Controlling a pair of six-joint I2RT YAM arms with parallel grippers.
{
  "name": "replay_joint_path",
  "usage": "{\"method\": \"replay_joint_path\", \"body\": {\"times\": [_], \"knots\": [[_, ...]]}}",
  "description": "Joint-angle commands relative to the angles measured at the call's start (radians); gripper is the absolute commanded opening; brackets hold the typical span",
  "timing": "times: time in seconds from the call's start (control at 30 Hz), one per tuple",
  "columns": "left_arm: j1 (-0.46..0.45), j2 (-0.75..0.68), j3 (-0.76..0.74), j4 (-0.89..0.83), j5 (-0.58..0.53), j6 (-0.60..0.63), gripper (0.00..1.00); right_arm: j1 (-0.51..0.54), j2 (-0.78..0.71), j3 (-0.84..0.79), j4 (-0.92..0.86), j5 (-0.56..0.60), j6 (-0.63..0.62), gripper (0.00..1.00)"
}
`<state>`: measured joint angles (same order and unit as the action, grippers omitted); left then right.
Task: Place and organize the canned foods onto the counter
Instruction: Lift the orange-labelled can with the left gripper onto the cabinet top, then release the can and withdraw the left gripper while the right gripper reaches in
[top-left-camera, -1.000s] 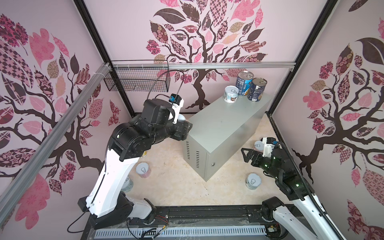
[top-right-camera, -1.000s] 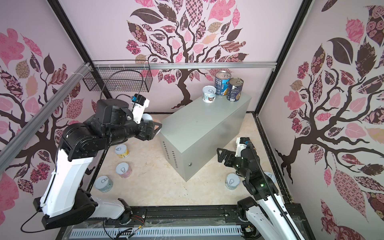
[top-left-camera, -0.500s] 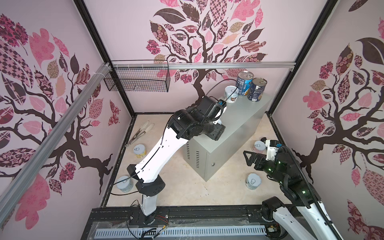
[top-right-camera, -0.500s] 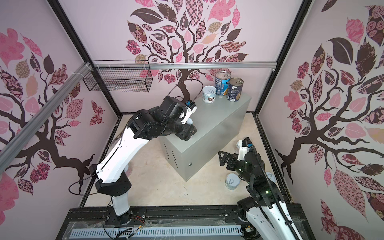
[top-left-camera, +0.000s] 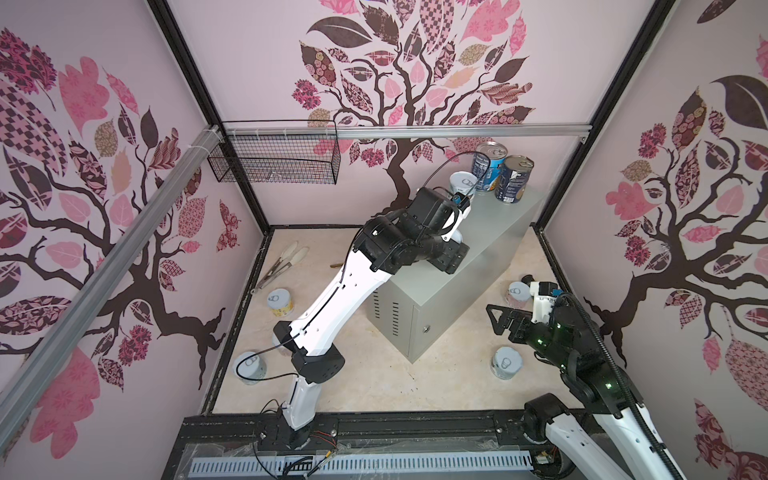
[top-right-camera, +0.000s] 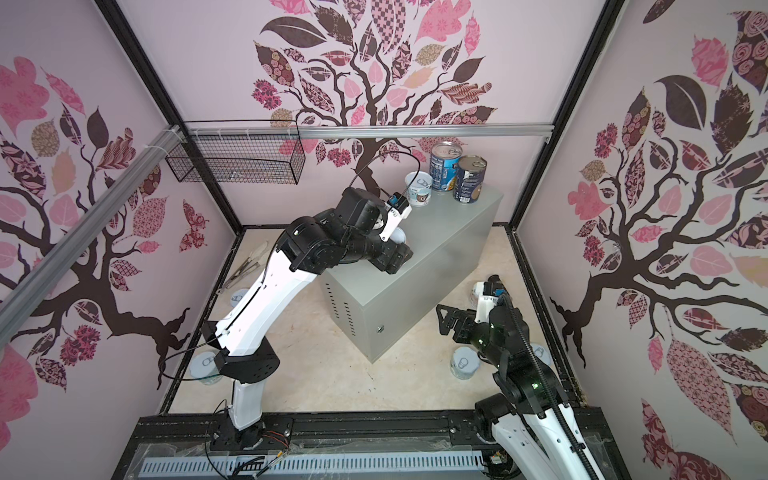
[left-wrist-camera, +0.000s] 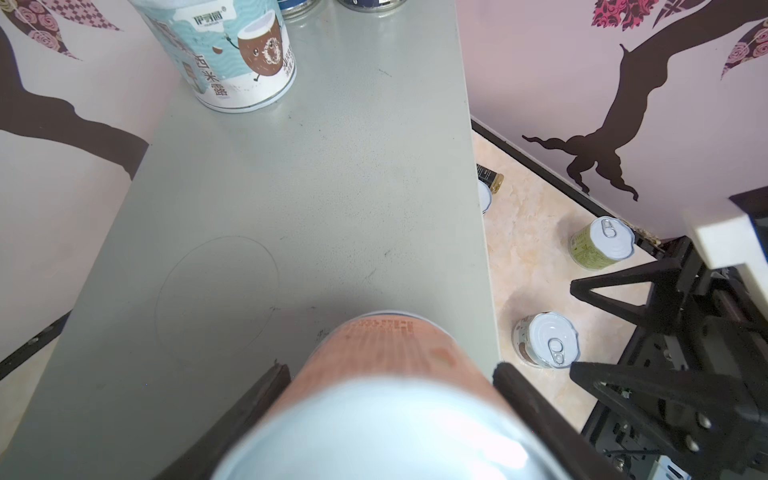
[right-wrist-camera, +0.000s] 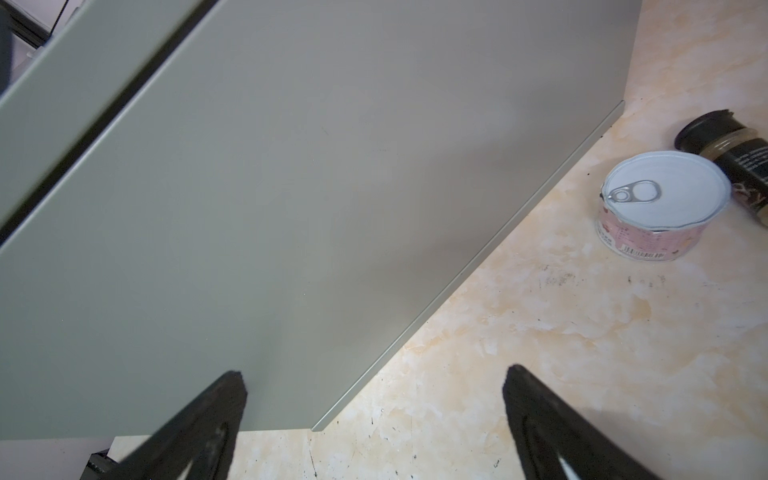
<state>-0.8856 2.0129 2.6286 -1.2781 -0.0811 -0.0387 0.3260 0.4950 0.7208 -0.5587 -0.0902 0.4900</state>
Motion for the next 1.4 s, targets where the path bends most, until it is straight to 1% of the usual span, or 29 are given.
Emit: {"method": "replay_joint_path", "body": {"times": [0.0,0.17,0.27,0.4,0.57,0.63,0.73,0.87,0.93,1.07,1.13,1.17,1.2,1.27,1.33,1.37], "knots": [[0.020,0.033,0.033,0.030,0.033,0.013,0.86,0.005,-0.010,0.023,-0.004,0.008,-0.015,1.00],[0.027,0.048,0.051,0.040,0.033,0.011,0.92,0.005,-0.016,0.059,-0.001,0.009,-0.001,1.00],[0.027,0.033,0.073,0.042,0.025,0.006,0.97,0.005,-0.005,0.110,-0.014,0.018,-0.009,1.00],[0.025,-0.044,0.047,0.075,0.017,-0.011,0.98,0.005,0.030,0.193,-0.033,0.016,-0.037,1.00],[0.023,-0.184,-0.042,0.135,0.024,-0.039,0.98,0.005,0.067,0.293,-0.060,0.008,-0.072,1.00],[0.023,-0.260,-0.114,0.173,0.025,-0.053,0.98,0.005,0.095,0.342,-0.074,-0.013,-0.078,0.97],[0.025,-0.392,-0.253,0.227,0.019,-0.067,0.98,0.005,0.135,0.410,-0.089,-0.060,-0.079,0.88],[0.033,-0.557,-0.441,0.259,-0.004,-0.083,0.98,0.005,0.180,0.478,-0.088,-0.104,-0.046,0.66],[0.041,-0.654,-0.588,0.290,-0.021,-0.106,0.98,0.007,0.198,0.493,-0.073,-0.132,-0.012,0.58],[0.068,-0.845,-0.920,0.390,-0.046,-0.170,0.98,0.041,0.223,0.501,-0.038,-0.138,0.026,0.53],[0.097,-0.924,-1.056,0.413,-0.053,-0.197,0.98,0.122,0.244,0.503,-0.023,-0.084,0.032,0.52],[0.109,-0.952,-1.101,0.414,-0.057,-0.205,0.98,0.176,0.258,0.507,-0.022,-0.038,0.033,0.52],[0.119,-0.983,-1.151,0.413,-0.065,-0.212,0.98,0.256,0.277,0.516,-0.023,0.030,0.027,0.52],[0.126,-1.039,-1.224,0.414,-0.090,-0.221,0.98,0.454,0.316,0.539,-0.021,0.225,0.005,0.52],[0.129,-1.091,-1.282,0.409,-0.117,-0.229,0.98,0.715,0.372,0.577,-0.014,0.477,-0.043,0.55],[0.129,-1.111,-1.303,0.408,-0.125,-0.234,0.98,0.816,0.404,0.600,-0.016,0.581,-0.068,0.56]]}}
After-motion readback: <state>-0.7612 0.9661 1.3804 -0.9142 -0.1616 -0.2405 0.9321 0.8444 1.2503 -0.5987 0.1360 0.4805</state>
